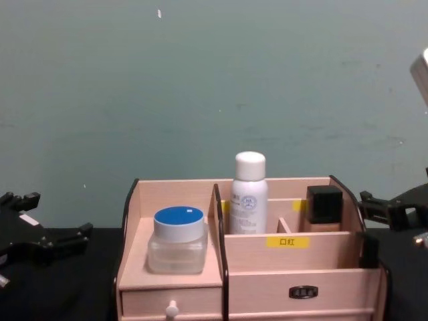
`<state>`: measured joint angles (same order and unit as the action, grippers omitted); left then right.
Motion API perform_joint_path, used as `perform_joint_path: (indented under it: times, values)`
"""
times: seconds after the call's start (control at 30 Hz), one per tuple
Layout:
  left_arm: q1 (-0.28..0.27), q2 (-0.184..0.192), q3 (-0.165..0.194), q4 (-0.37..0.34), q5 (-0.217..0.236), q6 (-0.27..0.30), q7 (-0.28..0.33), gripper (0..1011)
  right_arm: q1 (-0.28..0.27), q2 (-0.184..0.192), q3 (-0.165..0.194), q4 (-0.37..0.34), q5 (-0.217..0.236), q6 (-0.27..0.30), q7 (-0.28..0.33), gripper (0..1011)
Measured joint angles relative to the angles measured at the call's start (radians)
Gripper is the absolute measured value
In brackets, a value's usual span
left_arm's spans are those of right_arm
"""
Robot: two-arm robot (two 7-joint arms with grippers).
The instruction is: Pick up the facial cleanser and watermelon frost from the table and place them into the tiered storage box.
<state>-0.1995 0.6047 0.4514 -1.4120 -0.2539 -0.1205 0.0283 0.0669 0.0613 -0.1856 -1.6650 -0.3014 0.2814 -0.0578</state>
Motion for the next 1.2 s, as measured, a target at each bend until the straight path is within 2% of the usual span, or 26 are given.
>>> perform_joint_path:
  times: [1.2]
  values:
    - [0.000,0.000,0.000,0.000,0.000,0.000,0.000,1001,0.000,0.000,0.000,-0.001,0.001,0.001,0.000,1003]
